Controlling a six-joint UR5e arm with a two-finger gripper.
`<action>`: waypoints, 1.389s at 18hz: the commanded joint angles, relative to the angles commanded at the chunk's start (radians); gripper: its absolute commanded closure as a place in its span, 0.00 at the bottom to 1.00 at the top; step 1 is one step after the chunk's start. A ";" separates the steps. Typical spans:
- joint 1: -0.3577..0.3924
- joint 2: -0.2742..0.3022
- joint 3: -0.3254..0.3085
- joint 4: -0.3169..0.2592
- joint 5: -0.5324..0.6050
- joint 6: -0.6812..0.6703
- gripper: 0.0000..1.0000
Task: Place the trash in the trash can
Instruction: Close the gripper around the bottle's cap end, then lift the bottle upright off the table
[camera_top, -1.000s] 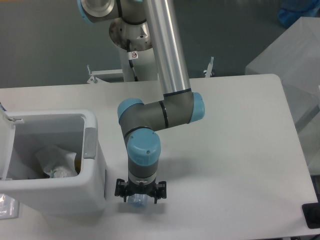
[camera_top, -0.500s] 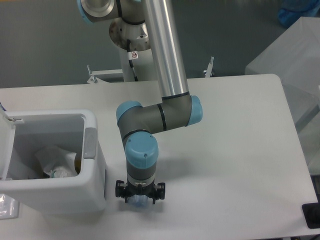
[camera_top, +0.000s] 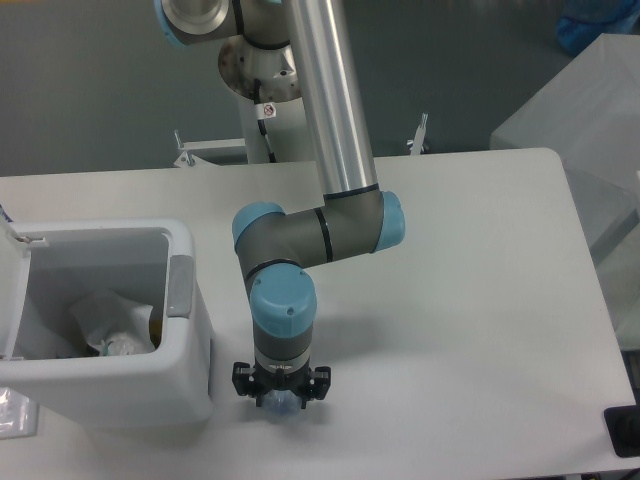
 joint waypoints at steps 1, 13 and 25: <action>0.000 0.000 0.000 -0.002 0.000 0.000 0.33; 0.003 0.014 0.020 -0.003 0.021 0.008 0.40; 0.035 0.086 0.049 -0.002 0.026 0.078 0.41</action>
